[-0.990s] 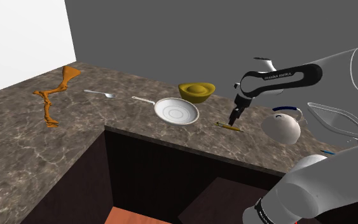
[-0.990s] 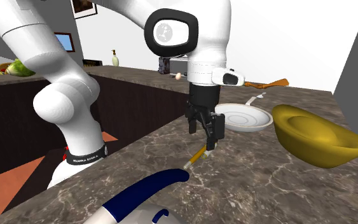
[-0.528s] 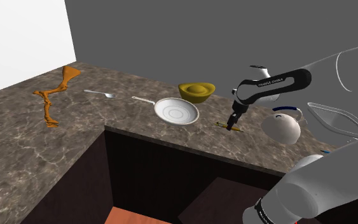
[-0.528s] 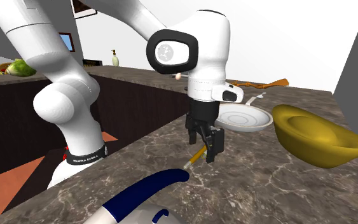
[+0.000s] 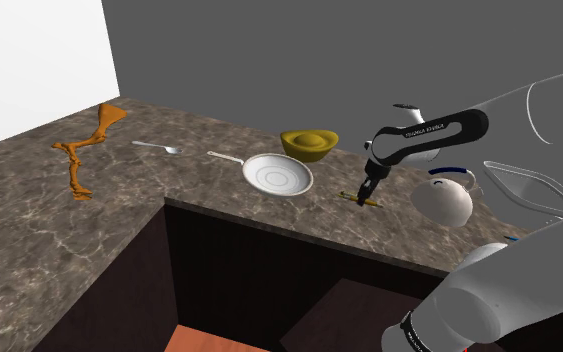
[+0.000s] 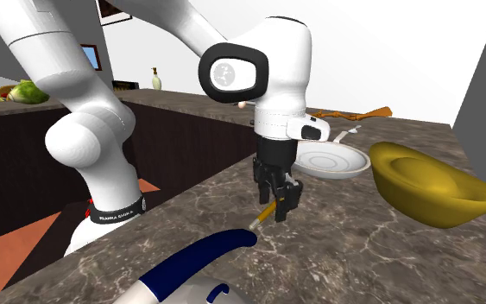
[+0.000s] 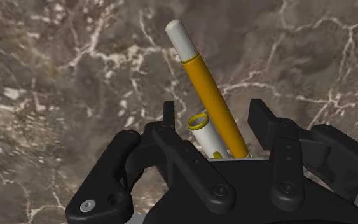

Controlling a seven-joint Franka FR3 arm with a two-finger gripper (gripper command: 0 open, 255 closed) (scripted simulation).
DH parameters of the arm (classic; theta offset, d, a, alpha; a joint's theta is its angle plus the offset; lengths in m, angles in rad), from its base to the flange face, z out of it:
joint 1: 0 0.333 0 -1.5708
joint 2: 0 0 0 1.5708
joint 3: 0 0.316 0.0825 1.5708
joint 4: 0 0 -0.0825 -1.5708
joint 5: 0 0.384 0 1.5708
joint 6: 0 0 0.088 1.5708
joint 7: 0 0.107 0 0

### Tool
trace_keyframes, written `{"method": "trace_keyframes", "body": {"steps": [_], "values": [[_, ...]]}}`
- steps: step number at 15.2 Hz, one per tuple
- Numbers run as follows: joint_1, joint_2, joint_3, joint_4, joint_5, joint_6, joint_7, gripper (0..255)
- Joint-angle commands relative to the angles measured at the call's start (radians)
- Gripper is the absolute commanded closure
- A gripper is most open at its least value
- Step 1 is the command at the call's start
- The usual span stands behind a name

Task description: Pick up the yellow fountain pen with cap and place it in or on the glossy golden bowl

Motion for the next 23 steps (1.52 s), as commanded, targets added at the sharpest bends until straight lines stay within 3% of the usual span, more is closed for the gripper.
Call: {"method": "trace_keyframes", "body": {"steps": [1, 9, 23], "values": [[0.0, 0.0, 0.0, 0.0, 0.0, 0.0, 0.0, 255], [0.0, 0.0, 0.0, 0.0, 0.0, 0.0, 0.0, 255], [-0.005, -0.112, 0.035, 0.109, -0.005, -0.219, 0.012, 255]]}}
